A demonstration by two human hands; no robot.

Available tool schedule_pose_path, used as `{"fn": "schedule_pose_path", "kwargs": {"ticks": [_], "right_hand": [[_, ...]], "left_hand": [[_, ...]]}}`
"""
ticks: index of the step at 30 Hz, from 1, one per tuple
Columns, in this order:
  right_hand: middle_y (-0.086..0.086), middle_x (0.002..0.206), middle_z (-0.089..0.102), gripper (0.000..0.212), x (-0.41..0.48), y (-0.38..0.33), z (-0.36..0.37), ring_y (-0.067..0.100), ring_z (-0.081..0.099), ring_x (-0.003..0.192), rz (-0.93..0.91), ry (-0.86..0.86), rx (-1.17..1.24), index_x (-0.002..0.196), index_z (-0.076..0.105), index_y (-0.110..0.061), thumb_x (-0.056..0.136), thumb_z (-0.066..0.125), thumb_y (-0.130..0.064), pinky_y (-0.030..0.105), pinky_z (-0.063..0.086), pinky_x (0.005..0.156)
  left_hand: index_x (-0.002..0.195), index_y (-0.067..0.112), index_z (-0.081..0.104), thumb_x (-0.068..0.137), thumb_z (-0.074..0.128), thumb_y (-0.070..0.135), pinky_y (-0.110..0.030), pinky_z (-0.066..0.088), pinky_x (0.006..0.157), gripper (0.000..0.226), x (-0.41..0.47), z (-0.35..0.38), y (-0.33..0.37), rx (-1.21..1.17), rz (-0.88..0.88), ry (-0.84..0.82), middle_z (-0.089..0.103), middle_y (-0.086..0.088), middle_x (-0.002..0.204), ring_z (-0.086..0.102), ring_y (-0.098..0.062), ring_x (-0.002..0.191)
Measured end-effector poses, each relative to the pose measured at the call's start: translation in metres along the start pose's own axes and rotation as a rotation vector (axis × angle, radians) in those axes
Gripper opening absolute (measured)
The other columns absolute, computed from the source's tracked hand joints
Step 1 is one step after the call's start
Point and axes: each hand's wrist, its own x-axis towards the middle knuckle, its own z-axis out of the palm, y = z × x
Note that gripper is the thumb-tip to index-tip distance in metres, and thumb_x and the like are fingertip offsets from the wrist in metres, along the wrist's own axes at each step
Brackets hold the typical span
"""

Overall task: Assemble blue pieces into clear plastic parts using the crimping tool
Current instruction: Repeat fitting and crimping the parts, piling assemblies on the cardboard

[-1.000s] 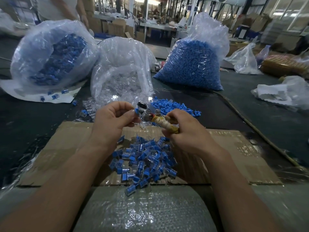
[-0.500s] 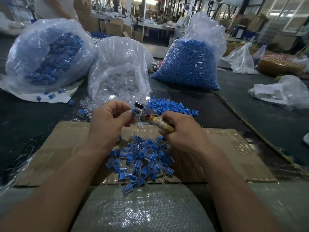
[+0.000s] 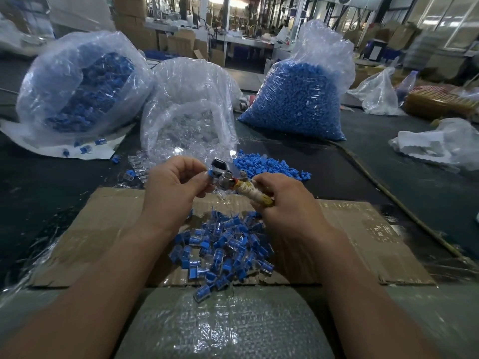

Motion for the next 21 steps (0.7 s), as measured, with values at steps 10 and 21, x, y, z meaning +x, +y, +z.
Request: {"fn": "schedule_pose_path", "kwargs": {"ticks": [10,21], "right_hand": [[-0.009,0.101,0.062,0.033,-0.001,0.021,-0.012,0.015,0.055,0.091,0.149,-0.08,-0.018,0.109,0.059,-0.035,0.078,0.069,-0.032,0.03,0.044,0.072],[-0.011,0.101,0.062,0.05,-0.001,0.023,-0.015,0.011,0.056,0.092,0.255,-0.188,-0.003,0.109,0.063,-0.031,0.063,0.081,-0.04,0.034,0.049,0.082]], "left_hand": [[0.073,0.019,0.069,0.076,0.064,0.005,-0.013,0.045,0.045,0.016,-0.003,-0.006,0.007,-0.085,-0.122,-0.19,0.068,0.005,0.062,0.06,-0.001,0.052],[0.068,0.02,0.072,0.067,0.067,0.027,-0.014,0.038,0.037,0.009,-0.003,-0.006,0.009,-0.132,-0.296,-0.417,0.07,-0.004,0.069,0.045,-0.002,0.038]]}}
